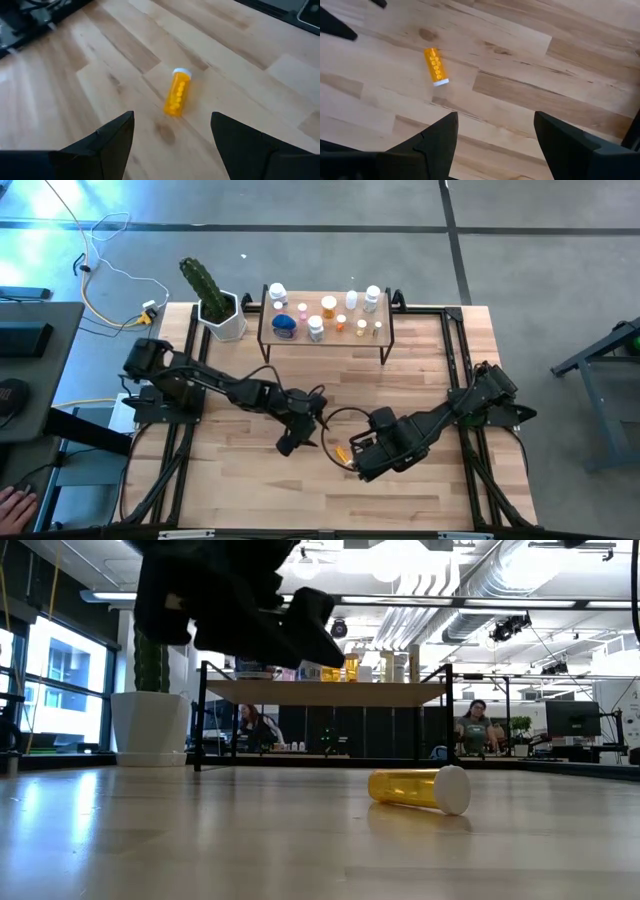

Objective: Pick and place medicine bottles onto shelf by color
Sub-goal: Put the orange small pill bottle on the shelf

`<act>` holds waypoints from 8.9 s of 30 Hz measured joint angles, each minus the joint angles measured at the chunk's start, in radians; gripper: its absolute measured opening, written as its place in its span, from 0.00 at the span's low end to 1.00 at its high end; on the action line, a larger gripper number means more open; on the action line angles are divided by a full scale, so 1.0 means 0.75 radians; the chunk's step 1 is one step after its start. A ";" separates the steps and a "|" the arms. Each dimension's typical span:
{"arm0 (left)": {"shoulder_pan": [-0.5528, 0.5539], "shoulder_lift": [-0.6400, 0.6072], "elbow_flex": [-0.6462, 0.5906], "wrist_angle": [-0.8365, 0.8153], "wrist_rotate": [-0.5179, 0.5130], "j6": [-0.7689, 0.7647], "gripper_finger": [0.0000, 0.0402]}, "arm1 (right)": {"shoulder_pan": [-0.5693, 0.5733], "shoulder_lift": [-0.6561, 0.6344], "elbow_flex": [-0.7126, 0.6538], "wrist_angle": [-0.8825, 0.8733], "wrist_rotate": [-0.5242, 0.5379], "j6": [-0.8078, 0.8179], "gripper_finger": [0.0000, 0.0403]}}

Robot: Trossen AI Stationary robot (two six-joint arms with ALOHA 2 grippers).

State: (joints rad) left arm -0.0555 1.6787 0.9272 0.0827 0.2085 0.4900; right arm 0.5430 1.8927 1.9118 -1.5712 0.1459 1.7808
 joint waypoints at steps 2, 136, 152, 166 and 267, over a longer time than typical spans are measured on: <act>-0.003 0.025 0.000 0.035 0.018 -0.001 0.63 | 0.001 0.000 0.000 0.000 0.000 0.014 0.62; 0.053 0.572 0.384 -0.062 0.317 -0.241 0.22 | -0.005 -0.001 0.152 0.001 0.439 0.189 0.62; 0.126 0.432 0.384 -0.033 0.555 -0.340 0.22 | -0.008 -0.001 0.403 0.000 0.738 -0.084 0.62; 0.195 0.122 0.384 0.101 0.528 -0.488 0.22 | -0.012 -0.057 0.573 0.005 0.920 -0.495 0.62; 0.414 -0.012 0.384 0.742 -0.159 -0.893 0.36 | -0.716 -0.332 0.538 0.112 0.295 -1.329 0.26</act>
State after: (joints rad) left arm 0.2550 1.6695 1.2148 0.6391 0.0895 -0.1795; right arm 0.0059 1.6440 2.3150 -1.4876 0.3670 0.7841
